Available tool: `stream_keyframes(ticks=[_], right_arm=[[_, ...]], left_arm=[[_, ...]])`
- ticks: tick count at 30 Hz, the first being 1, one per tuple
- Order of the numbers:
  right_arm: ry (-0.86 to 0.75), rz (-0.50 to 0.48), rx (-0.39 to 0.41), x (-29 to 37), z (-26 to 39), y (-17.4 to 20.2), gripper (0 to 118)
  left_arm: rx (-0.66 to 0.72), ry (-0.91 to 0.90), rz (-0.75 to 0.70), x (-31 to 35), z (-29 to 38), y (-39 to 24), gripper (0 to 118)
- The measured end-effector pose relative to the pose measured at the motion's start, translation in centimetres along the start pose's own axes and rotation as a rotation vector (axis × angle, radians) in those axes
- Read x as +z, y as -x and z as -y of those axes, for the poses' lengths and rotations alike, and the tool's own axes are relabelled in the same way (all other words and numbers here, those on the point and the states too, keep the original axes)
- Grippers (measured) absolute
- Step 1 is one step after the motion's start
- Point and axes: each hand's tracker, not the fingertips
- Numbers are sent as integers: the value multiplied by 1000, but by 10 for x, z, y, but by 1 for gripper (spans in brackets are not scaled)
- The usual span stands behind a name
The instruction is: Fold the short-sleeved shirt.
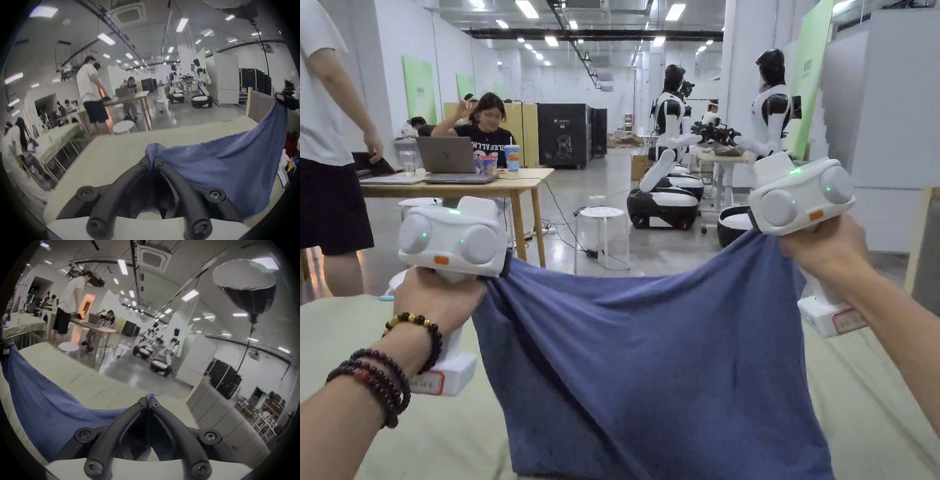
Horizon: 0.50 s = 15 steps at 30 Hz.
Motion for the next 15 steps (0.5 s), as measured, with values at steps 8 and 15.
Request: stream_keyframes(ticks=[8,15], right_arm=[[2,103,-85,-36,-73,-38,1],[-67,74,-188,-45,-101,-48,1]], left_arm=[[32,-62,-61,-31,-114,7,3],[76,-105,-94,-47,-144,14,3]])
